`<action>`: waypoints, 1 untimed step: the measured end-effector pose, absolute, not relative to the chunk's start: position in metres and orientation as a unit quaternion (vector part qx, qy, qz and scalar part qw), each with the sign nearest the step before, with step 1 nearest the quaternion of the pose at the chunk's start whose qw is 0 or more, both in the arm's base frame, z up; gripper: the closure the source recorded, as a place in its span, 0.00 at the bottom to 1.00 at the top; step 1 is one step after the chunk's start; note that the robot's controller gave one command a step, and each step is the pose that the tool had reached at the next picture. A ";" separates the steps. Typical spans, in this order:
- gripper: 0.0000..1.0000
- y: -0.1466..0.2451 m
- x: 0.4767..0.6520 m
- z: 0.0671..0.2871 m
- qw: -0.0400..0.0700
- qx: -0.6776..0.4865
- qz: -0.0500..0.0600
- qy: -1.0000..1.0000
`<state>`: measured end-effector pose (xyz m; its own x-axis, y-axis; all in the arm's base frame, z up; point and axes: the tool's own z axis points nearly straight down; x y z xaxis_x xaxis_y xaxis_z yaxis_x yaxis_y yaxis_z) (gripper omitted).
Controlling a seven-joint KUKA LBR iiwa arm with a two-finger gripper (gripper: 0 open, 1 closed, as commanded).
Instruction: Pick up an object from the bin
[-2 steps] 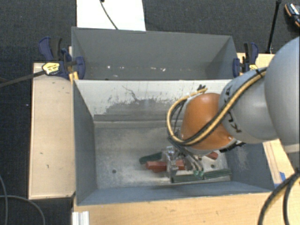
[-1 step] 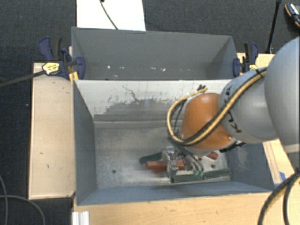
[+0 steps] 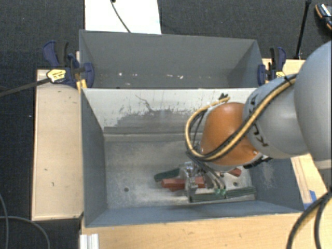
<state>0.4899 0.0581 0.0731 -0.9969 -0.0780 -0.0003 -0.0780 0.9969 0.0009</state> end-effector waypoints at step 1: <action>1.00 0.058 0.489 0.084 -0.003 -0.039 0.000 0.999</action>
Offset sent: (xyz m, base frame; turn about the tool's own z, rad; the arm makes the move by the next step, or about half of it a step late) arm -0.0001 0.0000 0.0356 0.0000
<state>0.4886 0.0579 0.0841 -0.9970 -0.0772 0.0059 -0.0772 0.9970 0.0006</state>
